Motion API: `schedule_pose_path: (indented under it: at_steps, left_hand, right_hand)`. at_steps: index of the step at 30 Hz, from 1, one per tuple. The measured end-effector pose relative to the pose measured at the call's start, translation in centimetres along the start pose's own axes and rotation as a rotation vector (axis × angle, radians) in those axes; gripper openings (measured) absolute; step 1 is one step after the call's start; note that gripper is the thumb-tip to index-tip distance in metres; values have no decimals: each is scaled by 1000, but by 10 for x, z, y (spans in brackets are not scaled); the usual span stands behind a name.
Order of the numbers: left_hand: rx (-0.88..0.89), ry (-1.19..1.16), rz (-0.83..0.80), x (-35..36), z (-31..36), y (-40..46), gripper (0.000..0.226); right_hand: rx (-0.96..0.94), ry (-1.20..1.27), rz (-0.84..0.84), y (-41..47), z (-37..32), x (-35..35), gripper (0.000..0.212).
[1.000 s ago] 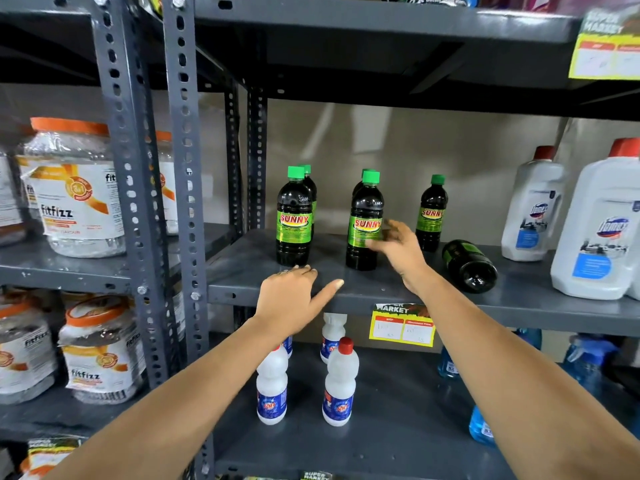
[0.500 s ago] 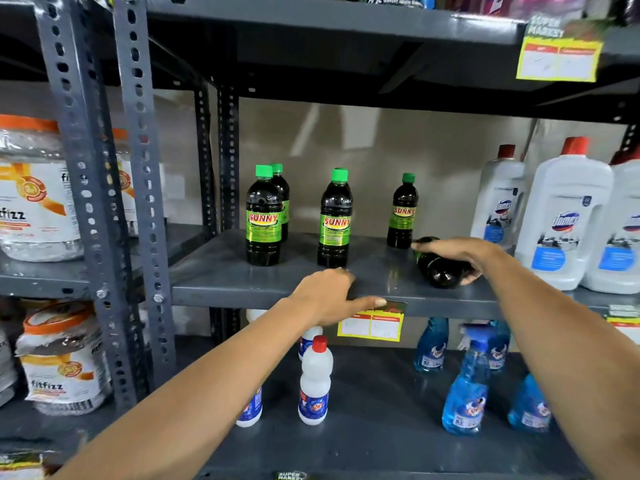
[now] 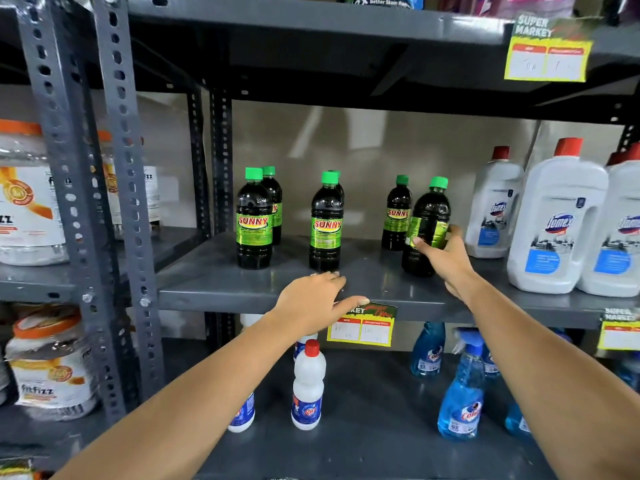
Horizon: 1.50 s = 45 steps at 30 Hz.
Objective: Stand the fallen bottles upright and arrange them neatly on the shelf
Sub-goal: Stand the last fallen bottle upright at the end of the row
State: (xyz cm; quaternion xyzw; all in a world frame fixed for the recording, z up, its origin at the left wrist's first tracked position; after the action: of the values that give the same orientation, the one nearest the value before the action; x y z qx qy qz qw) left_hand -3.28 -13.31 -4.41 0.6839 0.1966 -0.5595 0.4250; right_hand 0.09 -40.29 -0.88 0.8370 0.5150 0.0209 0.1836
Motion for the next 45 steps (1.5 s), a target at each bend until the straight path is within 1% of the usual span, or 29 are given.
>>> schedule_pose_path:
  at_steps: [2, 4, 8, 11, 12, 14, 16, 20, 22, 24, 25, 28, 29, 32, 33, 37, 40, 45]
  left_hand:
    - [-6, 0, 1, 0, 1, 0, 77]
    - [-14, 5, 3, 0, 2, -1, 77]
    - [-29, 31, 6, 0, 3, -2, 78]
    - [-26, 39, 17, -1, 4, -5, 82]
    - [-22, 30, 15, -1, 4, -6, 82]
    - [-16, 5, 3, -2, 2, -5, 80]
    - [-12, 9, -5, -3, 2, -5, 79]
    - [-18, 42, 17, -4, 5, -7, 84]
    - [-21, 49, 25, -4, 5, -7, 85]
    - [-17, 46, 26, -4, 5, -7, 86]
    - [-12, 40, 27, -4, 5, -7, 86]
    - [-2, 31, 26, -2, 4, -7, 80]
    - [-1, 32, 27, -2, 3, -6, 78]
    - [-1, 38, 28, -2, 3, -5, 75]
    - [-1, 40, 29, -2, 4, -5, 74]
    - [2, 37, 43, -2, 4, -5, 73]
    - [3, 28, 44, -2, 4, -5, 73]
    - [2, 24, 33, -1, 3, -3, 74]
  right_hand:
    - [-17, -10, -28, 1, 1, 0, 73]
    - [-1, -2, -64, 4, 4, 0, 75]
    - [23, 68, -117, 9, 9, 3, 67]
    - [34, 130, -115, 9, 9, 3, 61]
    - [33, 126, -101, 9, 8, 3, 58]
    - [19, 40, -64, 4, 6, 2, 54]
    - [5, -66, -37, 2, 4, 2, 60]
    - [27, -12, -63, 7, 8, 3, 55]
    - [7, -58, -43, 7, 8, 2, 62]
    - [-14, -103, -21, 4, 6, 1, 75]
    - [-13, -91, -20, 4, 5, 2, 75]
    - [17, -27, -61, 8, 8, 4, 60]
    - [22, -27, -63, 8, 8, 4, 60]
    - [19, -70, -54, 7, 9, 4, 78]
    - [16, -68, -57, 7, 8, 4, 80]
    - [13, -62, -91, 8, 9, 6, 74]
    - [-4, -78, -79, 6, 8, 6, 83]
    - [10, -84, -117, 6, 7, 8, 73]
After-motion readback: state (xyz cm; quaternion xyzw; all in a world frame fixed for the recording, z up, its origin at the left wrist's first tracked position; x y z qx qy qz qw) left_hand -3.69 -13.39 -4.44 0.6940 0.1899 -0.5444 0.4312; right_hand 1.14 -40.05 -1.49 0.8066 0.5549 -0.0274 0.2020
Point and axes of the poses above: each hand's wrist, its own y-axis towards the middle knuckle, its own x-axis out of the palm, z = x × y, the point moved 3 cm from there along y, towards the middle knuckle, and after that the axes turned 4 degrees about -z, right-handed, at the moved point
